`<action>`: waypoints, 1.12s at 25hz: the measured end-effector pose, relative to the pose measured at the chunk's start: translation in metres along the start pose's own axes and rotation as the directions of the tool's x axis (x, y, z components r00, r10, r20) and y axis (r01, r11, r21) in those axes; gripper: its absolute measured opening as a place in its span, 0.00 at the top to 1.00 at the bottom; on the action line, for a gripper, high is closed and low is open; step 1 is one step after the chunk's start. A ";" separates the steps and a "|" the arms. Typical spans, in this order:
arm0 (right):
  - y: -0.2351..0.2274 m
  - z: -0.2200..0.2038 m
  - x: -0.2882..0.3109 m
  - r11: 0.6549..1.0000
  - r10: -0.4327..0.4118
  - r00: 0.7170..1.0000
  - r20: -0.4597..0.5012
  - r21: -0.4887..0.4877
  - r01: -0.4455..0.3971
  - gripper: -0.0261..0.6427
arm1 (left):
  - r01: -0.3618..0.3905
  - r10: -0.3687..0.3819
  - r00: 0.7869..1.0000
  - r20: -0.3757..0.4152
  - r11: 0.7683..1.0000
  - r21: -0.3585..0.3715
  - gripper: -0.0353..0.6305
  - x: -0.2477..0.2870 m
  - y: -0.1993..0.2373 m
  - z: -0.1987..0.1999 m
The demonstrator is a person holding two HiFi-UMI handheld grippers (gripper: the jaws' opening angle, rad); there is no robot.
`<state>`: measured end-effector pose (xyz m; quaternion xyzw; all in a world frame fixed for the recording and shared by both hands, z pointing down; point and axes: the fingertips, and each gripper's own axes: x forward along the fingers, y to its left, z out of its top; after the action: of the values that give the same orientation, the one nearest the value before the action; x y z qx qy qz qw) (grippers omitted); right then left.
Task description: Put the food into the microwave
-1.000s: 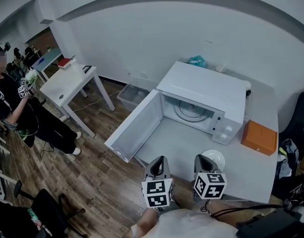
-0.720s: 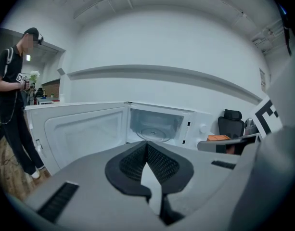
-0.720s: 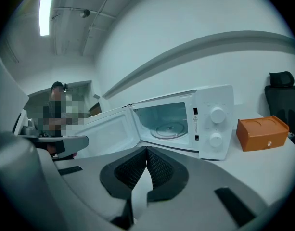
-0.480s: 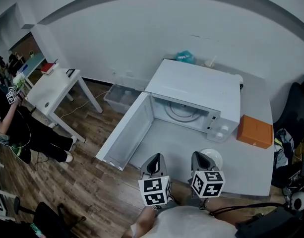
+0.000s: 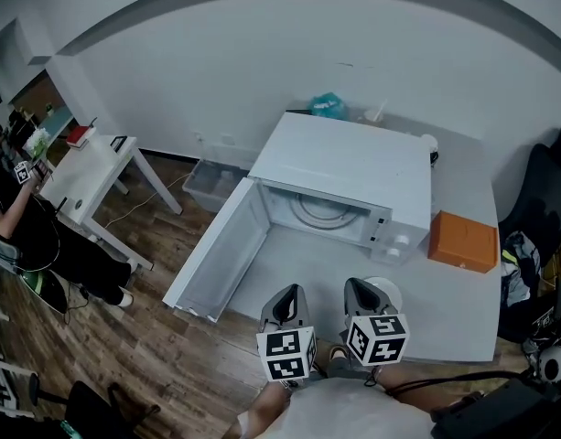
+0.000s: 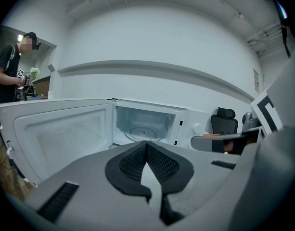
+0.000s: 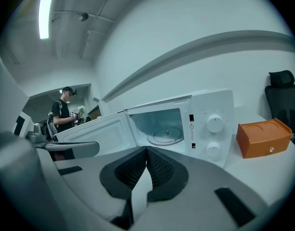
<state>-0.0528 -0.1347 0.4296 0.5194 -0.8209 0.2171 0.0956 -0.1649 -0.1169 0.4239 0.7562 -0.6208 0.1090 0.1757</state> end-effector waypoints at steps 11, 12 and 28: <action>-0.028 0.005 -0.002 1.000 -0.026 0.999 0.028 0.013 0.026 0.93 | 0.070 -0.071 0.997 -0.009 0.996 -0.060 0.94 0.023 -0.027 -0.005; -0.031 0.005 -0.002 1.000 -0.024 0.999 0.032 0.019 0.023 0.93 | 0.076 -0.077 0.997 -0.015 0.995 -0.062 0.94 0.024 -0.030 -0.006; -0.076 -0.029 -0.008 0.992 -0.091 0.996 -0.014 0.092 0.092 0.93 | 0.154 -0.162 0.974 -0.157 0.986 -0.063 0.85 0.050 -0.069 -0.052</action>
<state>0.0169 -0.1431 0.4718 0.5594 -0.7849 0.2526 0.0853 -0.0843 -0.1292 0.4817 0.7872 -0.5450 0.1399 0.2524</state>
